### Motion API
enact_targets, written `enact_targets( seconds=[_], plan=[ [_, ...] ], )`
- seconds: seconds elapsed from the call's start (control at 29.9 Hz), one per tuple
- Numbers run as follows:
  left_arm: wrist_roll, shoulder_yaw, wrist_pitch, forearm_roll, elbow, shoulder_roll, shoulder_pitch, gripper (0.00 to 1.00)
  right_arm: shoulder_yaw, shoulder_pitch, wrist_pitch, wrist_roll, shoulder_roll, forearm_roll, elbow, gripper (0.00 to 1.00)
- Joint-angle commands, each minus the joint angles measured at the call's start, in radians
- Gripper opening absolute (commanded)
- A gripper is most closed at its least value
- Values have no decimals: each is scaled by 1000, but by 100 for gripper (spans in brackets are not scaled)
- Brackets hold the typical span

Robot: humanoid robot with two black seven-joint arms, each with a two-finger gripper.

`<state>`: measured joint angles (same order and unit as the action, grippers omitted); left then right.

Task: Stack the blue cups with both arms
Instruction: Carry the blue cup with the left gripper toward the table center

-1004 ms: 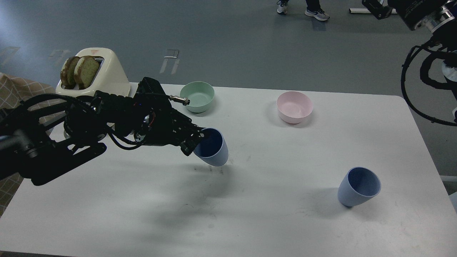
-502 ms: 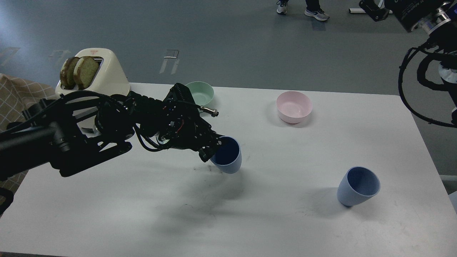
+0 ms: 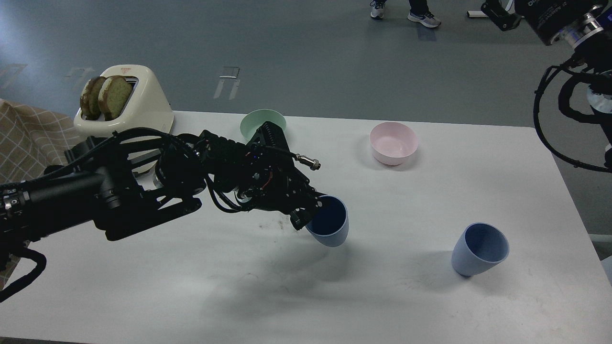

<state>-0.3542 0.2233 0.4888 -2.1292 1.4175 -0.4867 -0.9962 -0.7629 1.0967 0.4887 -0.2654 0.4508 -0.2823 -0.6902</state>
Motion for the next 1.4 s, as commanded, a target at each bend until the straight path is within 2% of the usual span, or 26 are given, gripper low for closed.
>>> enact_targets(
  seconds=[0.0,0.77,0.84,0.9,1.24,1.37],
  plan=[
    [0,-24,0,0,0,-1,-4,0,0,0,0,0,0,0,0,100],
    [1,-59,0,9,-2,27,1,0,0,-3,0,0,-1,0,0,100],
    [3,-59,0,9,-3,27,1,6,-1,-3,0,0,0,0,0,100],
    [3,-59,0,9,-11,28,1,21,0,-3,0,0,-1,0,-2,100],
    [3,-59,0,9,-15,27,5,26,-1,-3,0,0,5,0,-2,100],
    [0,-59,0,11,-14,27,1,38,-1,-3,0,0,6,0,-2,100]
  ],
)
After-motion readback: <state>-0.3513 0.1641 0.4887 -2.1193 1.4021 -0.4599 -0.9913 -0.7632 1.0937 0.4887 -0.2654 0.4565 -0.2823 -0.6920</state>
